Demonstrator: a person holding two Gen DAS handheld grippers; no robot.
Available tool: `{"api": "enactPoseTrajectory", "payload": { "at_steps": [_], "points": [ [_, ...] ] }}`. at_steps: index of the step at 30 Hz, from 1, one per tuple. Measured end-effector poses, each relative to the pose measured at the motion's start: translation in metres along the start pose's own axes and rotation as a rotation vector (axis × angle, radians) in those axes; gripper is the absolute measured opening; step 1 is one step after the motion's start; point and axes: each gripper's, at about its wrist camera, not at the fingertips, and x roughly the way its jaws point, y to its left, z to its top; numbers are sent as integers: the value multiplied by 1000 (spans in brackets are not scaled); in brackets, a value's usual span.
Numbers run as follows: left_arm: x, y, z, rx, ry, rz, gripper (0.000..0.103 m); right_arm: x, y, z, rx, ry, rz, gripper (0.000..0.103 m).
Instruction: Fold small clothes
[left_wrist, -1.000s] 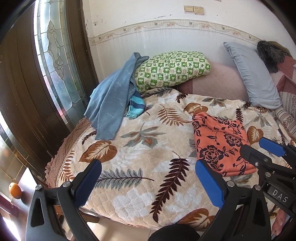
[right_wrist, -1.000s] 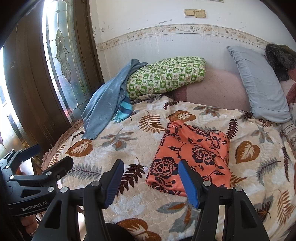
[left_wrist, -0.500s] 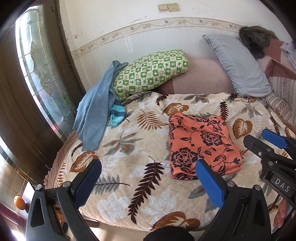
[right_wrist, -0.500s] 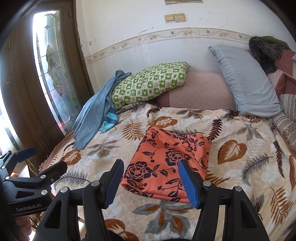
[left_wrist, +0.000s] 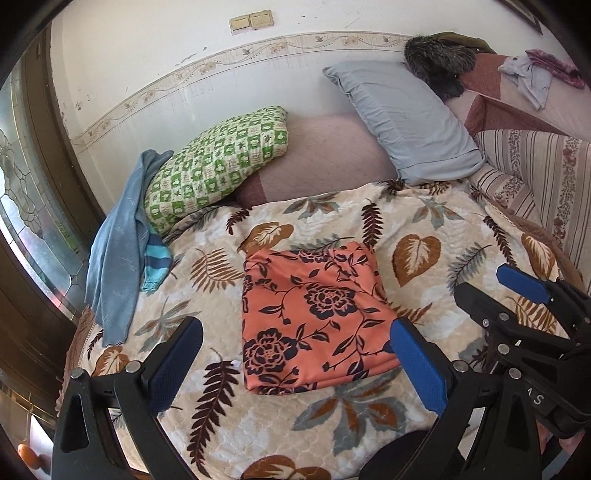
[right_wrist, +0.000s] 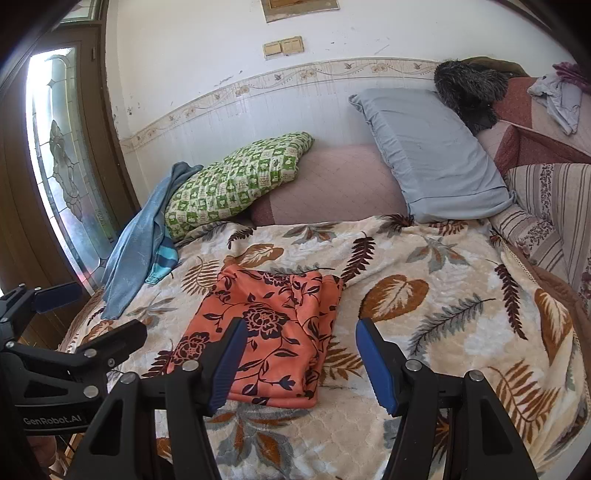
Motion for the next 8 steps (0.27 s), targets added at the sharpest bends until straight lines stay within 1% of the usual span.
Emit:
{"api": "enactPoseTrajectory", "payload": {
  "at_steps": [5, 8],
  "points": [
    [11, 6, 6, -30, -37, -58, 101, 11, 0, 0, -4, 24, -17, 65],
    [25, 23, 5, -67, -31, -65, 101, 24, 5, 2, 8, 41, -6, 65]
  ]
}}
